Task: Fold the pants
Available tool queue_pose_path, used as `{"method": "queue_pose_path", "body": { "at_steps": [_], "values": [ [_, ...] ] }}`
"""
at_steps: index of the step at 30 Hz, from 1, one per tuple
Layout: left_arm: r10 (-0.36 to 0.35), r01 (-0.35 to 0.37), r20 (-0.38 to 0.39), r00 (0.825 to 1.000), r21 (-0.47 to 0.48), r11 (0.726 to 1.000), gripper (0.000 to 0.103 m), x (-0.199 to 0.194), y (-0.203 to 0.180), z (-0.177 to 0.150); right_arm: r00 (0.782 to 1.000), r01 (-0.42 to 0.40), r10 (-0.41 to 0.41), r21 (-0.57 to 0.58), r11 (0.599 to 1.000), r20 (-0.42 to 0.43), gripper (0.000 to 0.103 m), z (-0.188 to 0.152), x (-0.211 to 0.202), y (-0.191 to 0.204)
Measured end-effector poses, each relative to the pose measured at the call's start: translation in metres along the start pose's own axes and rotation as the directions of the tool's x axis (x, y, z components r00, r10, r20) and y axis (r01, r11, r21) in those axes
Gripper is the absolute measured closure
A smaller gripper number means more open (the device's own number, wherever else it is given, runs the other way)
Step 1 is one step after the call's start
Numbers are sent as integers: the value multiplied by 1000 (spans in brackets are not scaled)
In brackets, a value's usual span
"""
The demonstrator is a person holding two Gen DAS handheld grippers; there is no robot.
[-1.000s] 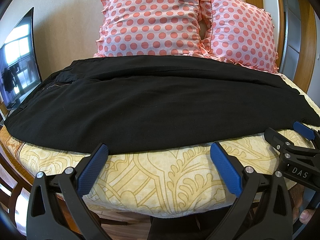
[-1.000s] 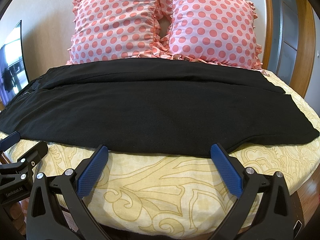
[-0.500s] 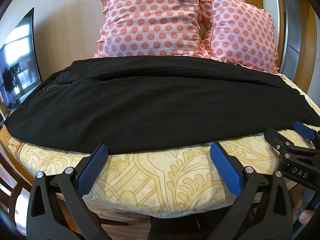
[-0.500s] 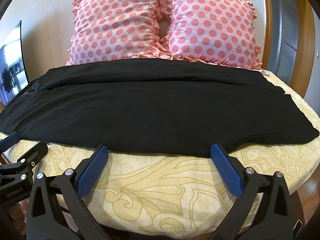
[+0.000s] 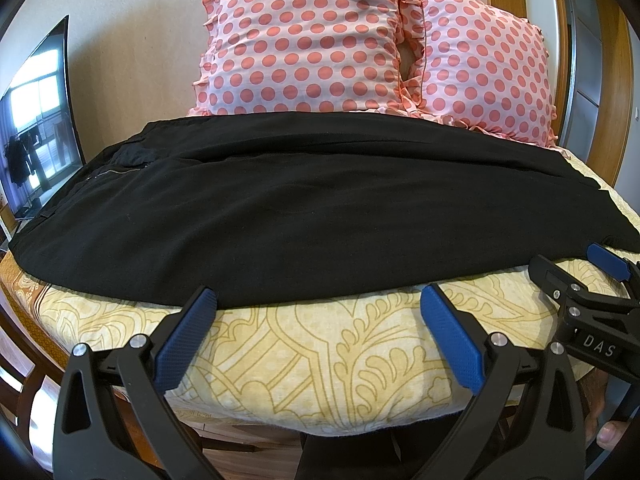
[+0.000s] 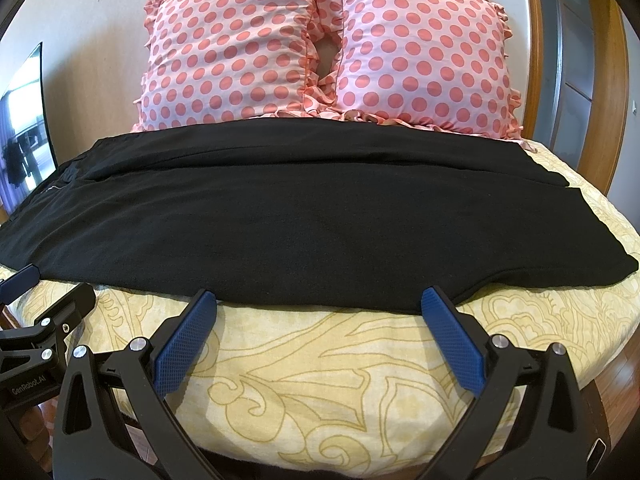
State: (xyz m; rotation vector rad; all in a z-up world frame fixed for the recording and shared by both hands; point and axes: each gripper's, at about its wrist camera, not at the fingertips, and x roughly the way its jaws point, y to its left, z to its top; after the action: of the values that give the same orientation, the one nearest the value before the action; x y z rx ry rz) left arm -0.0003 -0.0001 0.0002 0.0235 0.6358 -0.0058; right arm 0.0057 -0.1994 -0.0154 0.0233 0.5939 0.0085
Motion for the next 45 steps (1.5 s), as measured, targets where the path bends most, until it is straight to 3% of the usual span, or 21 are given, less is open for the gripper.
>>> {"method": "queue_pose_path", "body": {
  "at_steps": [26,29,31,32,34,35,36,38,41,43,45],
  "values": [
    [0,0,3,1000,2,1000,2,0,0,0,1000,-5,5,-2,1000,9,1,2,-4,-2],
    [-12,12,4,1000,1,1000,2,-1,1,0,998,-68,68,11,998,1,1,2,-3,-5],
    [-42,42,-2,999,-8,999,2,-3,6,2,980,-186,179,84,979,82,1,15,-20,-27],
    [-74,74,2,997,-26,997,2,-7,10,4,972,-208,194,102,973,135,1,25,-28,-39],
    [-138,140,34,990,-74,987,2,-15,20,8,971,-134,113,89,987,209,1,49,-37,-58],
    [-154,158,53,987,-87,984,2,-18,22,15,976,-58,41,76,995,215,1,66,-34,-69],
    [-156,162,67,985,-88,983,2,-20,25,20,979,7,-21,74,997,201,1,79,-28,-78],
    [-141,148,88,986,-73,986,2,-21,24,28,984,138,-150,124,983,96,1,120,5,-114],
    [-110,114,129,986,-23,993,2,-23,20,41,986,167,-160,270,948,-46,1,166,64,-173],
    [-110,111,139,984,1,994,2,-22,17,45,976,210,-173,349,913,-136,11,190,107,-207],
    [-120,120,145,982,9,993,2,-19,16,50,963,248,-177,407,879,-204,29,202,144,-237]
  ]
}}
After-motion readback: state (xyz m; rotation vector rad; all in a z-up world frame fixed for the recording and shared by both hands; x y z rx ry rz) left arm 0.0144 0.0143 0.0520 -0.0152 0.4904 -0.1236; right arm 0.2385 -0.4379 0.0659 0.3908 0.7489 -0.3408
